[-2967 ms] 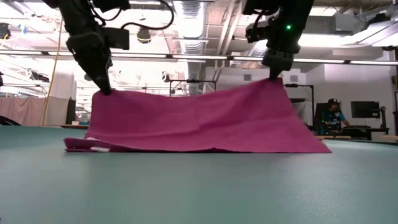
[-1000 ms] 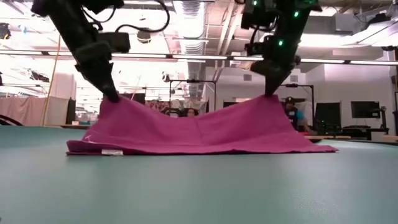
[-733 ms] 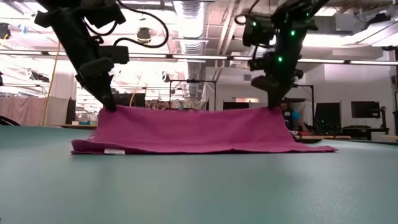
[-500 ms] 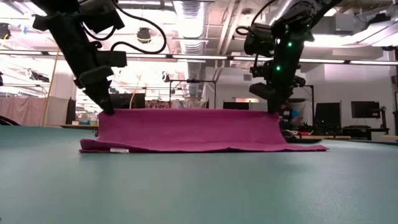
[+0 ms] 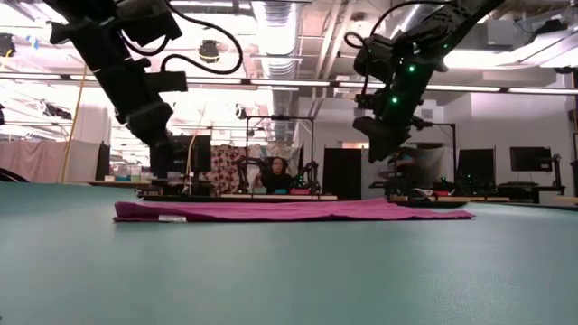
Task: Roll towel
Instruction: Roll the pink towel
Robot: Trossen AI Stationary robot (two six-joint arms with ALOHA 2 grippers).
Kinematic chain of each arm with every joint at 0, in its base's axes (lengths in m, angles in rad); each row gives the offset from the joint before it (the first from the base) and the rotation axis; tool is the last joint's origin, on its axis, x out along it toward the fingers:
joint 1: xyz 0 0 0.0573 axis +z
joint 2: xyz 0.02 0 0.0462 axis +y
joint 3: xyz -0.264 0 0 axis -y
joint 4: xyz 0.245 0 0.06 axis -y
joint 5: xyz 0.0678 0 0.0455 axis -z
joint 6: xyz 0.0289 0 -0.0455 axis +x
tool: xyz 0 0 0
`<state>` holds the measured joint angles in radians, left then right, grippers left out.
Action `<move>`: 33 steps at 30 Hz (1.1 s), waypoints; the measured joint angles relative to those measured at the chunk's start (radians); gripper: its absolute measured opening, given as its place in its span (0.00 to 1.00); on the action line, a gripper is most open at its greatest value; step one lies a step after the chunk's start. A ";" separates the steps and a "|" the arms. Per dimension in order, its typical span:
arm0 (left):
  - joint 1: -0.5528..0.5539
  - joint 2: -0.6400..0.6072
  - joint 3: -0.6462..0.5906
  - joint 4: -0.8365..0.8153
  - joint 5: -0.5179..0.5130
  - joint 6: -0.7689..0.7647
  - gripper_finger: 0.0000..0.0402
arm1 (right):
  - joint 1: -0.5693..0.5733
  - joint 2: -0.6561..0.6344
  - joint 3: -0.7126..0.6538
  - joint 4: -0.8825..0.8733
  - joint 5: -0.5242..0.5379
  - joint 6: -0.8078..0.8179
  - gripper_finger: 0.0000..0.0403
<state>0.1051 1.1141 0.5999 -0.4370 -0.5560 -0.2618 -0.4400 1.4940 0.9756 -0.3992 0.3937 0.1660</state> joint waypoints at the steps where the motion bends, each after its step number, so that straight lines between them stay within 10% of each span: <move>1: 0.000 0.000 0.000 0.015 0.027 -0.007 0.30 | 0.014 0.000 0.000 0.007 -0.027 -0.017 0.40; 8: -0.066 0.000 -0.066 0.346 0.351 -0.007 0.13 | 0.063 0.000 0.000 -0.157 -0.011 -0.020 0.22; 13: -0.156 0.000 -0.128 0.411 0.308 -0.102 0.01 | 0.125 -0.002 -0.049 -0.230 0.029 0.048 0.03; 23: -0.457 0.000 -0.160 0.382 0.010 -0.328 0.00 | 0.329 -0.002 -0.203 -0.181 0.100 0.270 0.01; 33: -0.503 0.228 -0.158 0.434 0.002 -0.419 0.00 | 0.435 -0.002 -0.212 -0.215 0.140 0.388 0.01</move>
<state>-0.3980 1.3422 0.4415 -0.0031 -0.5537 -0.6809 -0.0049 1.4918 0.7635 -0.6141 0.5335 0.5541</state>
